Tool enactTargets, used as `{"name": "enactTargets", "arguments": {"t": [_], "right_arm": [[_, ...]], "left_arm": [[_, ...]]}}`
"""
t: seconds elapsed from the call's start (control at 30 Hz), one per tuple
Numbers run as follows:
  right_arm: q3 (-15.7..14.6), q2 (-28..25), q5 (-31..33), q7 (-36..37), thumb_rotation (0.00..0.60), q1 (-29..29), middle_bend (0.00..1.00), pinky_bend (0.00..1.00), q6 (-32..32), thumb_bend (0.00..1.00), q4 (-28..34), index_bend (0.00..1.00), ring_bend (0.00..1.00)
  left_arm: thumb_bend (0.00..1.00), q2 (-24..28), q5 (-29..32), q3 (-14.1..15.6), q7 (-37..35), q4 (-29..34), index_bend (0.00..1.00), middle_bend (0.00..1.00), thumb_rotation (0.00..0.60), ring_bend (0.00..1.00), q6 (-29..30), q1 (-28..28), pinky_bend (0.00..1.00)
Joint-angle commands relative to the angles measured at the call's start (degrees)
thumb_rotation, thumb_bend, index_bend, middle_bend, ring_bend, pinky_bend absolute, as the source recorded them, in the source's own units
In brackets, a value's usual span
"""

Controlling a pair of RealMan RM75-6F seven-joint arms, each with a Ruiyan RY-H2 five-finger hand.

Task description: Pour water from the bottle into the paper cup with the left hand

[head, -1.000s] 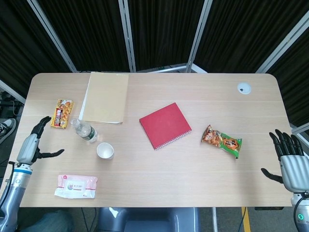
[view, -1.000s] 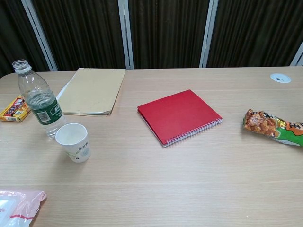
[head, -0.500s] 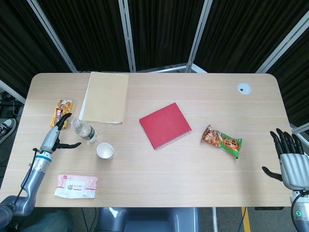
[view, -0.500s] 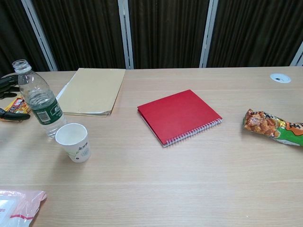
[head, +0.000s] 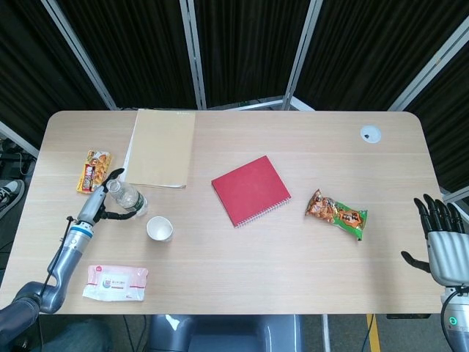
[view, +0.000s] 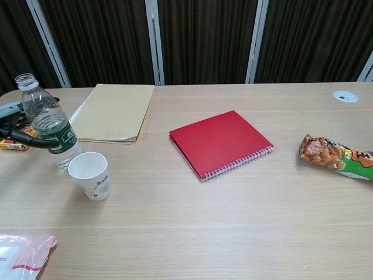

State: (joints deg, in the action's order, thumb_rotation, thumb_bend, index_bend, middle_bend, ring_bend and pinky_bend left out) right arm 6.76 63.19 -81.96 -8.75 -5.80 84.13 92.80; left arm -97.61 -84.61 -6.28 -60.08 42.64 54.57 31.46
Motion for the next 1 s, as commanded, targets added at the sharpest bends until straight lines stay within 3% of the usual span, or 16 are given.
{"name": "enactTargets", "arguments": {"t": [0.03,0.43,0.6,0.7,1.0], "right_arm": [[-0.02,0.14,0.39,-0.21,0.6,-0.12,0.0,0.0,-0.42,0.0,-0.13,0.0,0.0],[-0.03,0.61,1.3,-1.39,0.6,-0.37,0.0,0.0,-0.92,0.0,-0.36,0.0,0.0],[-0.03,0.63,1.36,-1.75,0.6,-0.33,0.0,0.0,-0.71,0.0,-0.17,0.0,0.0],[-0.03,0.62,1.44,-1.81,0.6,-0.32,0.0,0.0,-0.68,0.0,-0.11,0.0,0.0],[-0.09,0.68,1.69,-1.98,0.6,-0.38,0.0,0.0,-0.87,0.0,-0.27,0.0,0.0]], "left_arm": [[0.0,-0.99,-0.13,-0.13,-0.86,-1.33,0.0,0.0,0.6,0.0,-0.08,0.94,0.0],[0.0,-3.64,-0.5,0.4,-6.68,-5.43,0.0,0.0,0.6,0.0,-0.47,2.98,0.0],[0.01,-4.7,-0.58,0.6,-9.55,-6.83,0.14,0.16,0.6,0.1,-0.47,3.57,0.09],[0.09,-5.22,-0.54,0.61,-11.09,-7.59,0.24,0.25,0.6,0.16,-0.34,3.85,0.16],[0.48,-6.26,-0.1,0.52,-14.38,-9.13,0.47,0.46,0.6,0.34,-0.08,4.15,0.34]]}}
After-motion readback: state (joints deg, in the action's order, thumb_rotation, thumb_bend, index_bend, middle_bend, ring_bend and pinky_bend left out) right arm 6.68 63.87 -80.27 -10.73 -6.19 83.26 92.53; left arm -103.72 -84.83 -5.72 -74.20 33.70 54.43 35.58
